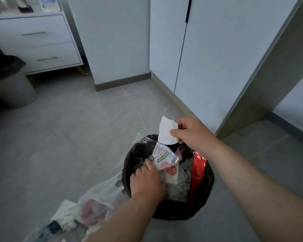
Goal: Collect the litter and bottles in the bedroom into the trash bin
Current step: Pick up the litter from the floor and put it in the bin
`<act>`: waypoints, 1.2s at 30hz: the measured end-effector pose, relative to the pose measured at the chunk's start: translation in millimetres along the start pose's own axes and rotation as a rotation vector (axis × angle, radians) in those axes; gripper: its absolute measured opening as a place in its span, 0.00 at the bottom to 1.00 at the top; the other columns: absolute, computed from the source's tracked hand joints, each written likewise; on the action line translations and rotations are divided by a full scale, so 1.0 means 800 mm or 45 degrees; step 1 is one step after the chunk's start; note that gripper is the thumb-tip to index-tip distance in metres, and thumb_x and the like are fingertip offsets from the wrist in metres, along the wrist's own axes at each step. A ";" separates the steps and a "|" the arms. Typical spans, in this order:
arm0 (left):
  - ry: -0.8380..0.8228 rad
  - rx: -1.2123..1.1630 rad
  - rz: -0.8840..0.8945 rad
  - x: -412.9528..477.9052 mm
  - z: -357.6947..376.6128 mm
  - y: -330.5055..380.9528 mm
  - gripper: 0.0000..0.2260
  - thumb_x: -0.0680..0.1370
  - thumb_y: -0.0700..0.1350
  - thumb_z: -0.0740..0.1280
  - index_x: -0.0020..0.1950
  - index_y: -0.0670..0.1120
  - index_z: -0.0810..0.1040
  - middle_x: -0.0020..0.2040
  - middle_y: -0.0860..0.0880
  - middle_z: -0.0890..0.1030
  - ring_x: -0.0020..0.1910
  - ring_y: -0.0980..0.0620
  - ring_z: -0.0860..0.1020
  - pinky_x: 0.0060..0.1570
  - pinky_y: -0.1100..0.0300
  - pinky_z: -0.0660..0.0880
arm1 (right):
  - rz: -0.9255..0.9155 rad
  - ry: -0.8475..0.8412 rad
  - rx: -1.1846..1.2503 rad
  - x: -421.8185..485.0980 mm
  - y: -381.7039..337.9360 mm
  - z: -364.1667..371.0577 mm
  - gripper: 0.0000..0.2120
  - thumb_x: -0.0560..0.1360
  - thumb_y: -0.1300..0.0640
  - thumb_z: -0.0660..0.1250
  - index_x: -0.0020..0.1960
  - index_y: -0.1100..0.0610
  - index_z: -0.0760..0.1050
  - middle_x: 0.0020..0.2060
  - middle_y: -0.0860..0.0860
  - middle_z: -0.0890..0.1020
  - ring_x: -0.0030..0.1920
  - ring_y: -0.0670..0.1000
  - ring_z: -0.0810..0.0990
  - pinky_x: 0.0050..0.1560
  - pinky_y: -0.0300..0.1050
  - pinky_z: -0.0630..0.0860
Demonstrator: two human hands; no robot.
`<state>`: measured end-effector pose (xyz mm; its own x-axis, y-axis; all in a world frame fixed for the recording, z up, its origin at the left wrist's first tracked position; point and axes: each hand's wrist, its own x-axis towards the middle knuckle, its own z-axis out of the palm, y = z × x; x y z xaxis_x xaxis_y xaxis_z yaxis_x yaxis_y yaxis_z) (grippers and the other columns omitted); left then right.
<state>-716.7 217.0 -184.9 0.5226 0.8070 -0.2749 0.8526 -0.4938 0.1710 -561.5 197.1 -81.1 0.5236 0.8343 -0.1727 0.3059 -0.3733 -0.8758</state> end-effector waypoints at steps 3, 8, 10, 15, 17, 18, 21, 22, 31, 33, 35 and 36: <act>-0.094 0.063 0.028 0.004 -0.005 -0.007 0.42 0.73 0.61 0.59 0.76 0.39 0.44 0.73 0.39 0.63 0.71 0.42 0.64 0.69 0.49 0.61 | 0.136 -0.305 0.112 -0.002 0.012 0.013 0.03 0.73 0.66 0.68 0.46 0.61 0.78 0.42 0.63 0.82 0.34 0.51 0.77 0.36 0.45 0.74; 0.402 -0.003 0.378 -0.018 -0.015 -0.056 0.23 0.73 0.56 0.62 0.63 0.45 0.74 0.61 0.46 0.77 0.63 0.44 0.75 0.64 0.52 0.67 | 0.226 -0.492 -0.032 -0.008 0.053 0.048 0.03 0.75 0.64 0.68 0.46 0.63 0.79 0.36 0.51 0.81 0.33 0.45 0.78 0.32 0.35 0.74; 0.430 -0.044 0.397 -0.031 -0.013 -0.079 0.32 0.70 0.63 0.60 0.67 0.43 0.73 0.68 0.44 0.73 0.69 0.43 0.70 0.68 0.54 0.60 | 0.128 -0.384 -0.401 -0.006 0.077 0.066 0.07 0.75 0.58 0.67 0.40 0.61 0.77 0.33 0.50 0.77 0.33 0.46 0.75 0.31 0.37 0.69; 0.216 -0.202 0.331 -0.039 0.004 -0.101 0.47 0.67 0.72 0.49 0.75 0.49 0.34 0.72 0.51 0.27 0.70 0.55 0.25 0.70 0.62 0.32 | -0.051 -0.505 -0.939 -0.015 0.119 0.123 0.27 0.75 0.52 0.63 0.73 0.51 0.61 0.72 0.57 0.66 0.71 0.59 0.66 0.67 0.46 0.66; 0.256 -0.283 0.344 -0.039 0.006 -0.100 0.46 0.65 0.72 0.50 0.74 0.53 0.33 0.72 0.53 0.25 0.69 0.57 0.23 0.68 0.64 0.31 | 0.046 -0.583 -1.088 -0.014 0.129 0.143 0.39 0.74 0.50 0.64 0.77 0.47 0.44 0.78 0.56 0.50 0.75 0.61 0.57 0.72 0.52 0.61; 0.267 -0.314 0.346 -0.040 0.007 -0.103 0.46 0.65 0.72 0.51 0.74 0.54 0.32 0.72 0.53 0.25 0.69 0.58 0.23 0.68 0.64 0.31 | 0.114 -0.590 -1.110 -0.012 0.132 0.151 0.40 0.74 0.49 0.64 0.77 0.46 0.42 0.78 0.56 0.46 0.75 0.62 0.57 0.72 0.54 0.61; 0.301 -0.409 0.339 -0.043 0.013 -0.107 0.47 0.64 0.71 0.54 0.71 0.56 0.29 0.71 0.55 0.24 0.70 0.60 0.24 0.69 0.65 0.32 | 0.207 -0.640 -1.130 -0.003 0.142 0.168 0.36 0.77 0.47 0.59 0.77 0.45 0.41 0.78 0.57 0.43 0.74 0.63 0.58 0.72 0.54 0.60; 0.284 -0.435 0.331 -0.042 0.015 -0.108 0.48 0.64 0.71 0.54 0.70 0.55 0.27 0.70 0.57 0.24 0.69 0.61 0.24 0.69 0.65 0.33 | 0.236 -0.659 -1.127 0.000 0.145 0.171 0.36 0.77 0.46 0.58 0.77 0.45 0.40 0.78 0.58 0.42 0.74 0.64 0.58 0.72 0.54 0.60; 0.229 -0.456 0.304 -0.036 0.024 -0.110 0.49 0.65 0.71 0.55 0.71 0.52 0.27 0.72 0.58 0.26 0.69 0.63 0.26 0.68 0.69 0.33 | 0.325 -0.835 -1.122 0.006 0.178 0.177 0.43 0.77 0.49 0.65 0.78 0.53 0.37 0.77 0.59 0.37 0.78 0.60 0.47 0.73 0.50 0.56; 0.238 -0.450 0.295 -0.036 0.025 -0.109 0.49 0.65 0.72 0.54 0.71 0.52 0.28 0.72 0.57 0.27 0.70 0.63 0.26 0.69 0.68 0.34 | 0.268 -0.811 -1.112 0.007 0.180 0.177 0.43 0.75 0.52 0.67 0.78 0.54 0.42 0.77 0.60 0.43 0.77 0.60 0.50 0.73 0.49 0.58; 0.230 -0.423 0.280 -0.036 0.025 -0.109 0.48 0.65 0.72 0.53 0.71 0.52 0.27 0.72 0.56 0.26 0.70 0.62 0.25 0.70 0.66 0.35 | 0.231 -0.807 -1.091 0.007 0.175 0.172 0.43 0.73 0.54 0.69 0.78 0.52 0.45 0.77 0.59 0.45 0.76 0.61 0.56 0.72 0.49 0.63; 0.224 -0.412 0.277 -0.036 0.025 -0.109 0.48 0.65 0.72 0.52 0.71 0.51 0.27 0.73 0.56 0.27 0.70 0.61 0.26 0.71 0.65 0.35 | 0.232 -0.810 -1.096 0.007 0.169 0.167 0.43 0.73 0.54 0.69 0.78 0.51 0.45 0.78 0.56 0.45 0.75 0.61 0.58 0.71 0.50 0.64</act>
<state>-805.9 230.3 -210.6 0.6581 0.7519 -0.0387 0.6631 -0.5545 0.5029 -623.4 205.1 -260.7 0.1855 0.7026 -0.6870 0.8502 -0.4653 -0.2464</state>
